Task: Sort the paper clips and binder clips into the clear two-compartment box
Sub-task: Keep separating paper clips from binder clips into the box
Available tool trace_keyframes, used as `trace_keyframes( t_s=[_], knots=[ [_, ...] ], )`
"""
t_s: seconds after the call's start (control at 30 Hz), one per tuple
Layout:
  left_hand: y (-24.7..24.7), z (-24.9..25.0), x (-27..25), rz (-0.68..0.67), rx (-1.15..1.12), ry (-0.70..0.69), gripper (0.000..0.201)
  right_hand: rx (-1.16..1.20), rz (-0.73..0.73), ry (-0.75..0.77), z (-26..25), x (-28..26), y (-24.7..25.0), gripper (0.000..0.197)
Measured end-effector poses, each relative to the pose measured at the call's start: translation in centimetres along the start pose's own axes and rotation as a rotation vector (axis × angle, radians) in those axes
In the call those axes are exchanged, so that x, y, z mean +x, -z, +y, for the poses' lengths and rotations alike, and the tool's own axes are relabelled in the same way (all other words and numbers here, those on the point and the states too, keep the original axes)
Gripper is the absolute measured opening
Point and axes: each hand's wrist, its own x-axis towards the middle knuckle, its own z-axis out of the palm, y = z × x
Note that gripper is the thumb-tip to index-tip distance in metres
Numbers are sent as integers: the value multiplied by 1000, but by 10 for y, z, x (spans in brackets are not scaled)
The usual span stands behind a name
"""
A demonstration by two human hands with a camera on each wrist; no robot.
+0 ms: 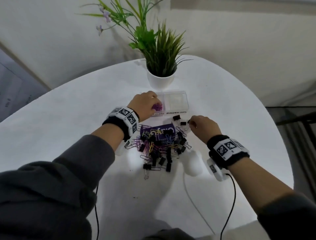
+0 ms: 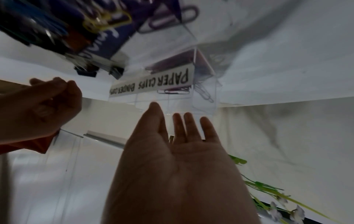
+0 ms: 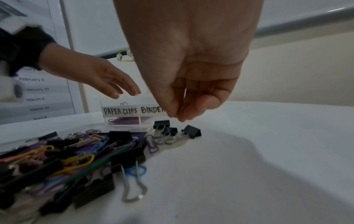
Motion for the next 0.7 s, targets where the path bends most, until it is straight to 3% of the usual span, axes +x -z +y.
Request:
trace_keyframes(
  t_s=[0.1, 0.23, 0.37, 0.47, 0.7],
  knots=[
    [-8, 6, -18, 29, 7, -54, 24, -10, -12, 29, -3, -5, -7, 19],
    [-22, -3, -36, -186, 109, -26, 29, -79, -51, 35, -19, -4, -19, 24],
    [-31, -15, -40, -274, 176, 8, 40, -43, -107, -107, -27, 5, -24, 23],
    [-39, -19, -42, -279, 167, 27, 43, -61, -141, -121, -29, 9, -26, 23],
    [-51, -16, -46, -232, 41, 134, 24, -38, -144, -101, -30, 13, -27, 22]
  ],
)
